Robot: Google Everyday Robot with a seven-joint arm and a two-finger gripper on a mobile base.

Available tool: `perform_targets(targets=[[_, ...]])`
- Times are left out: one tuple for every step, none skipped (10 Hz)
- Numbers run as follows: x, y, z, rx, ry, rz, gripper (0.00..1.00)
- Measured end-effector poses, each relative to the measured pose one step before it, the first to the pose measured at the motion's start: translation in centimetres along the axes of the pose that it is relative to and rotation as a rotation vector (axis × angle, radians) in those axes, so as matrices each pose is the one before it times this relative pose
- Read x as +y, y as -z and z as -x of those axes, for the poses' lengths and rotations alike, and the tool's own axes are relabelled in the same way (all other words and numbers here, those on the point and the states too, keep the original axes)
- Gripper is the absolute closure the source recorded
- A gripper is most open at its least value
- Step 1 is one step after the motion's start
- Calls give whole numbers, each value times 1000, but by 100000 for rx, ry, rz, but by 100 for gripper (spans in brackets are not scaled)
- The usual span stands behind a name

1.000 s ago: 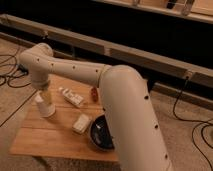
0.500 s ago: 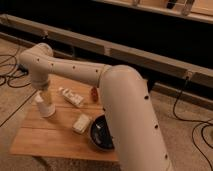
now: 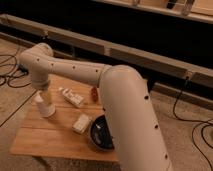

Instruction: Push the ceramic bowl across the table

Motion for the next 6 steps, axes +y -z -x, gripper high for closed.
perform_targets(targets=[[3,12,-1,-11,9,14,20],[1,54,23,-19,-41,48,20],[-257,-3,302,105,-514,-281,20],[-1183,-18,1586,-250,-2138,-993,20],[-1507,21,1983,-649,-2379,-893,20],[-1165,-73,1503,-467,-1713,-194,20]])
